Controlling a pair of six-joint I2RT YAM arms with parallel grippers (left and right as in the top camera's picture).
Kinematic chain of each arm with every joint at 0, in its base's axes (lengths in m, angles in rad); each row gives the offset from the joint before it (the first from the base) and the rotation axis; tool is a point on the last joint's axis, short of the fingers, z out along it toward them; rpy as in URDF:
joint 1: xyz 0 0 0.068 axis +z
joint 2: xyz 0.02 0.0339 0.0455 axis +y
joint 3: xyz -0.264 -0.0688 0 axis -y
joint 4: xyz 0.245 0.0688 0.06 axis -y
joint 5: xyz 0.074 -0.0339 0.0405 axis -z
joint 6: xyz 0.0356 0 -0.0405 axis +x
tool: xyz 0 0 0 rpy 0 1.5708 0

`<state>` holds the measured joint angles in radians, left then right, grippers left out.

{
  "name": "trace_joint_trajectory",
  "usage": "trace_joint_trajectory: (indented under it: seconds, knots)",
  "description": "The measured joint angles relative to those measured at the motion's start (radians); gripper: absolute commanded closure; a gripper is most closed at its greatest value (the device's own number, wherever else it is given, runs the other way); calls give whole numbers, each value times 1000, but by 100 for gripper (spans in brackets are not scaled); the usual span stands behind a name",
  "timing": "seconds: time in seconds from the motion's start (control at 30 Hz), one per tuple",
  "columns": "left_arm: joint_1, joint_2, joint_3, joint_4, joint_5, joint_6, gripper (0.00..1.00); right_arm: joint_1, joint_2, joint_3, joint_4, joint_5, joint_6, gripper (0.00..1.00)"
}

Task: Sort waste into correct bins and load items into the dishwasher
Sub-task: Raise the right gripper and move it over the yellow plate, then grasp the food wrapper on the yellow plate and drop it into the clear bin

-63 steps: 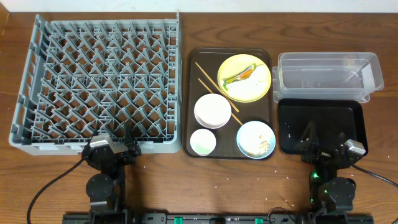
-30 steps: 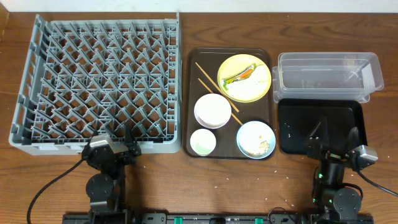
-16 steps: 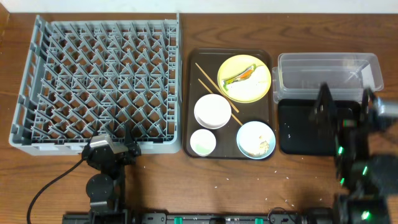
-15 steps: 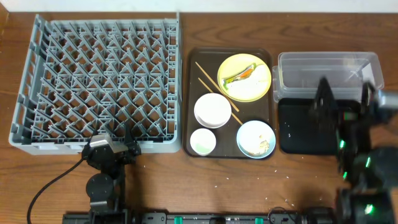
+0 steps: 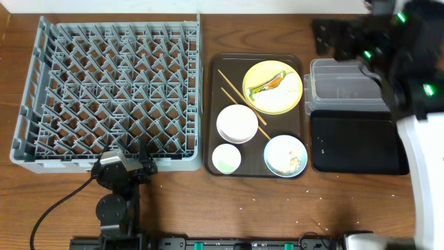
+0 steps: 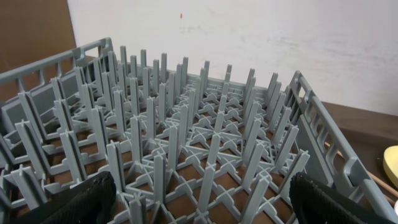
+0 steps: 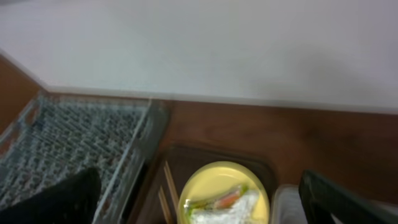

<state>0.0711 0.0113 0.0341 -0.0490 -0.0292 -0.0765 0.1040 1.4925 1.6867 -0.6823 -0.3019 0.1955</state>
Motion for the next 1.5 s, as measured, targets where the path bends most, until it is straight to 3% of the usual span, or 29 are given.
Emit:
trace_joint_trajectory:
  seconds: [0.2, 0.6, 0.7, 0.87, 1.0, 1.23, 1.5]
  knots:
    - [0, 0, 0, 0, 0, 0, 10, 77, 260, 239, -192, -22, -3, 1]
    - [0, 0, 0, 0, 0, 0, 10, 140, 426, 262, -197, -103, 12, 3]
    - [0, 0, 0, 0, 0, 0, 10, 159, 450, 265, -224, -44, 114, 2]
    - [0, 0, 0, 0, 0, 0, 10, 224, 526, 274, -332, 190, 445, 5]
    - [0, 0, 0, 0, 0, 0, 10, 270, 616, 274, -354, 323, 630, 3]
    - [0, 0, 0, 0, 0, 0, 10, 278, 756, 274, -385, 391, 763, 8]
    - [0, 0, 0, 0, 0, 0, 10, 277, 851, 274, -371, 412, 809, 12]
